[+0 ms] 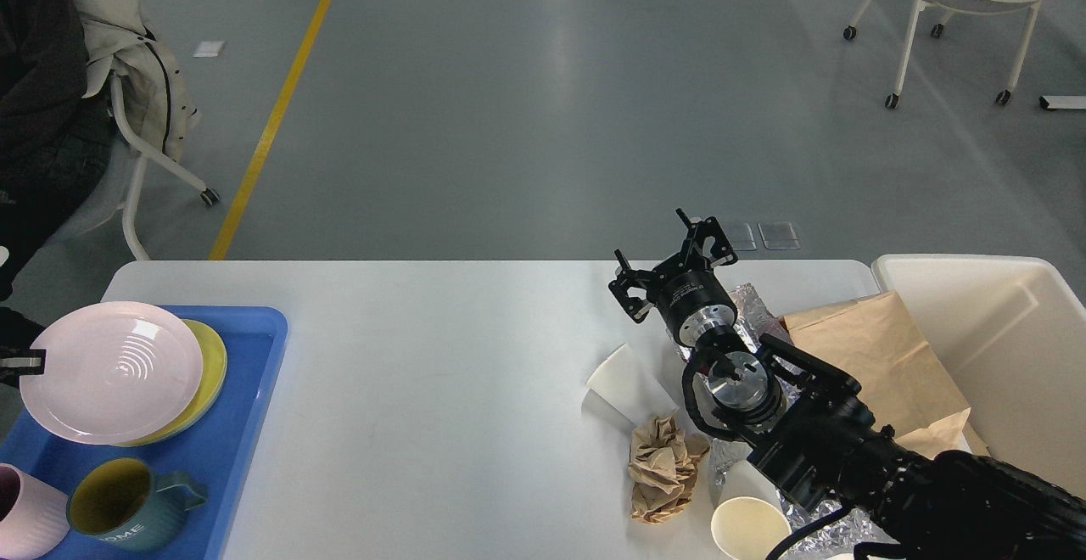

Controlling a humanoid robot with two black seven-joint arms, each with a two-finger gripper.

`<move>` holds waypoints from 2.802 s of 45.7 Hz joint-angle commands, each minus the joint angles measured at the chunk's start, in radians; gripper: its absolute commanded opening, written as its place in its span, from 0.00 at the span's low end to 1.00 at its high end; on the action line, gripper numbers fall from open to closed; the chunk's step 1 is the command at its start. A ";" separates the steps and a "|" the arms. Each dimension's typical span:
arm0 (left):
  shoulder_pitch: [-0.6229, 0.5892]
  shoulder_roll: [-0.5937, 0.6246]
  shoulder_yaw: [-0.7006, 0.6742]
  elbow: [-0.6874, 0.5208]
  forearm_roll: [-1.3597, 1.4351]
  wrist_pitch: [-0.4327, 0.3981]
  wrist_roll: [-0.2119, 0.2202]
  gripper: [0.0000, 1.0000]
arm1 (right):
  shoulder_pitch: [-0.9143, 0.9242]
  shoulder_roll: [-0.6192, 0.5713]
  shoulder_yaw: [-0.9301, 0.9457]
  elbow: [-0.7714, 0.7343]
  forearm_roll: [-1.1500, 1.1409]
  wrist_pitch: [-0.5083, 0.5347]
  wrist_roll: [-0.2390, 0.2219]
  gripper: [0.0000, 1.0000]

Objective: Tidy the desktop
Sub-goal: 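Lift the pink plate with the left gripper and place it on the yellow plate, then release the pink plate and raise the left gripper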

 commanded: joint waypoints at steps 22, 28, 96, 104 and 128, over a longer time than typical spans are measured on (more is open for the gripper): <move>0.038 -0.028 -0.048 0.004 -0.011 0.028 0.034 0.48 | 0.000 0.000 0.000 0.000 0.000 0.000 0.000 1.00; 0.036 -0.026 -0.058 0.004 -0.013 0.027 0.031 0.63 | 0.000 0.000 0.000 0.000 0.000 0.000 0.000 1.00; 0.010 -0.058 -1.539 -0.009 -0.611 -0.671 0.015 0.96 | -0.001 0.000 0.000 0.000 0.000 0.000 0.000 1.00; 0.039 -0.100 -1.584 -0.007 -0.648 -0.651 0.011 0.96 | -0.001 0.000 0.000 0.000 0.000 0.000 0.000 1.00; 0.045 -0.224 -1.656 -0.001 -0.649 -0.503 0.014 0.99 | 0.000 0.000 0.001 0.002 0.000 0.000 0.000 1.00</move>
